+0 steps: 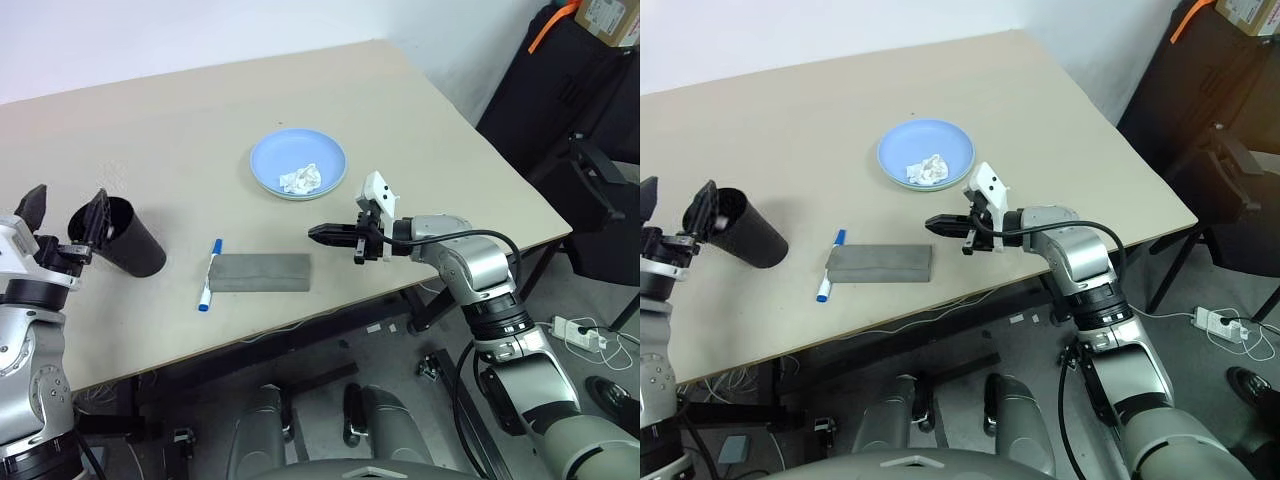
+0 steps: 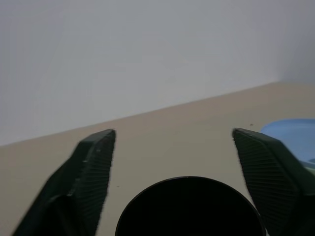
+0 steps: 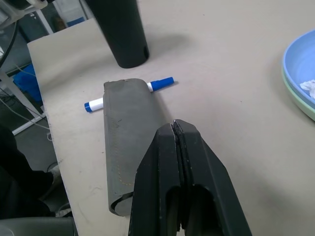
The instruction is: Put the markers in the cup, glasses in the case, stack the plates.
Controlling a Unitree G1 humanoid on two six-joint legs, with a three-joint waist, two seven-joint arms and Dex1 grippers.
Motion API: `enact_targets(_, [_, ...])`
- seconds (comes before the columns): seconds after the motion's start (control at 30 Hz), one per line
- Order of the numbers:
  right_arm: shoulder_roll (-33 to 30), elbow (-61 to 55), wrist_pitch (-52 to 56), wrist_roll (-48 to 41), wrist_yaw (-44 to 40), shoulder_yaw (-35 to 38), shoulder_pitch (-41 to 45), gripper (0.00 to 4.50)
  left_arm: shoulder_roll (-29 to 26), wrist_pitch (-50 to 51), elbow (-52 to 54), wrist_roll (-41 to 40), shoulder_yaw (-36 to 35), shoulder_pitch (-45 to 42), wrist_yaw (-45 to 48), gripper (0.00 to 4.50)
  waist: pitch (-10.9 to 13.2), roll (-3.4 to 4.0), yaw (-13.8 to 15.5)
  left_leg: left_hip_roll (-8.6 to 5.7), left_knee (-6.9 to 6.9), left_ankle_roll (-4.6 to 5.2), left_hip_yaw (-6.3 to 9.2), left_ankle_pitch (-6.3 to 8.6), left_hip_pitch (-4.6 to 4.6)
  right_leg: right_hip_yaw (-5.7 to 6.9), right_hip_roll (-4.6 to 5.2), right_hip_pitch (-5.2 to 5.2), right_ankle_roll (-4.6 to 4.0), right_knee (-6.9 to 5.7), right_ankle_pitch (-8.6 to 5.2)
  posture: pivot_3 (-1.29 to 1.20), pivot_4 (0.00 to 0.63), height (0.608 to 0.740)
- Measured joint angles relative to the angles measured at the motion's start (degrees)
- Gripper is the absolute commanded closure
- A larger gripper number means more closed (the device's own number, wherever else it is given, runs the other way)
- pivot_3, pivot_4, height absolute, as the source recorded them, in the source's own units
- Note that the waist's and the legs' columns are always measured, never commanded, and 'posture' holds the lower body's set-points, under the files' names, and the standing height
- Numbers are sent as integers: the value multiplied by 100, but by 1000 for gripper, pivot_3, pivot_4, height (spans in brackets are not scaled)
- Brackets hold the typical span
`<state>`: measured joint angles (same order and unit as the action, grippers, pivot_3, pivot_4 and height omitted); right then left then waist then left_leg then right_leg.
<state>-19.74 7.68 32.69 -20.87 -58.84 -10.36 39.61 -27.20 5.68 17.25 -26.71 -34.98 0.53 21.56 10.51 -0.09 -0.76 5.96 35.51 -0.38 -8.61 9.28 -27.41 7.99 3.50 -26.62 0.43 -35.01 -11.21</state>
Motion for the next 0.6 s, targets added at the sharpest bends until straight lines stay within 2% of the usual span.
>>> enact_targets(0.13, [1,47,-39,2,-3,0,16,4500,7,-3,176,-38,3,104,-11,39,0,0,1,0,0,0,-2,0,0,-2,0,-2,0,0,0,0,150,719])
enact_targets(0.3, [14,66,-30,-14,-17,3,91,4500,-99,245,664,-566,-42,358,185,39,0,0,-2,2,-6,0,-3,0,0,-2,0,-4,0,0,0,0,150,719])
enact_targets(0.43, [-196,416,195,-14,-168,9,338,4500,-1079,1634,1608,-2342,-726,1386,533,39,8,-11,-33,-1,-29,0,-5,0,3,-8,9,-29,-1,8,-1,0,150,719])
enact_targets(0.53, [-203,605,121,-6,-277,7,525,4500,-1383,2371,2053,-3271,-1119,1905,242,39,9,-9,-34,-5,-29,0,-3,0,0,-10,6,-39,-1,12,-1,0,150,719])
enact_targets(0.6, [-247,660,41,2,-357,10,584,4500,-1451,2687,2377,-3576,-1230,2285,45,39,9,-10,-31,-6,-30,0,-3,0,-1,-9,4,-38,0,19,-1,0,150,719])
